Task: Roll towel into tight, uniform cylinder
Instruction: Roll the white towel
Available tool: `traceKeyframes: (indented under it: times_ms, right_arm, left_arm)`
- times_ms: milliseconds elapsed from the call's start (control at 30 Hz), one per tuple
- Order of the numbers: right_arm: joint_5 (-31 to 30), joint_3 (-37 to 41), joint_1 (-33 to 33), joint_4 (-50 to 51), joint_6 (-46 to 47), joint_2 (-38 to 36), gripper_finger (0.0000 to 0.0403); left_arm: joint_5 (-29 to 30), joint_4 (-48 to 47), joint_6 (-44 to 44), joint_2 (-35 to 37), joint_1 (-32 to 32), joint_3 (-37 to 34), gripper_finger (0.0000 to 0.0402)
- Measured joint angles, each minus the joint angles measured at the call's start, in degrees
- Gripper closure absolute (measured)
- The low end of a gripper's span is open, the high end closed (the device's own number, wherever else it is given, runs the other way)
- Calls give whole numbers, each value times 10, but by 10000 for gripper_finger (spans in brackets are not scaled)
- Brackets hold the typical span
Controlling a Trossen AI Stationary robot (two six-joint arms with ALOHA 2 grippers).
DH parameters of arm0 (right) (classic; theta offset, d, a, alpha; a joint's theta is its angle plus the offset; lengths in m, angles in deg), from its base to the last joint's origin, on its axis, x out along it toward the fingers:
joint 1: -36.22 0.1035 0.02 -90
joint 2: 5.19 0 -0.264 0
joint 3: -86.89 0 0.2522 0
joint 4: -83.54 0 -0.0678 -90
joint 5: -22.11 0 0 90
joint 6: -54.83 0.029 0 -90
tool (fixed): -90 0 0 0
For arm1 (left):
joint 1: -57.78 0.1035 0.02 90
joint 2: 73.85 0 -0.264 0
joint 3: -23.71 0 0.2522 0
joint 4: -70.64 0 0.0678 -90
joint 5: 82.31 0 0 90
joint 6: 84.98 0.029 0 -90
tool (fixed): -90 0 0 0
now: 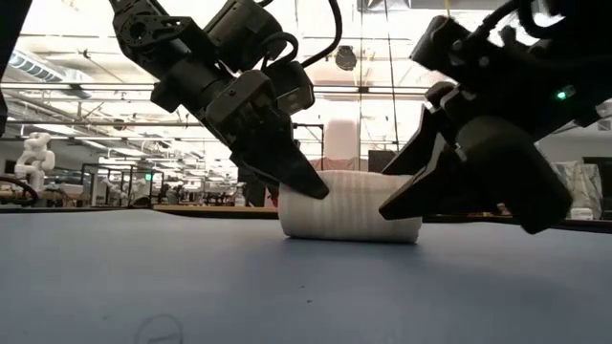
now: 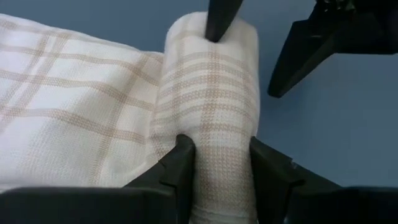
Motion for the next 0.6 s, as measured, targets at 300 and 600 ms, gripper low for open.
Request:
traceKeyframes:
  times_ms: [300, 600]
  right_arm:
    - [50, -2, -27, 54, 93, -1, 103]
    - [104, -2, -48, 84, 170, -1, 103]
  left_arm:
    - [21, 21, 2, 0, -2, -1, 276]
    - [162, 32, 76, 21, -34, -2, 201]
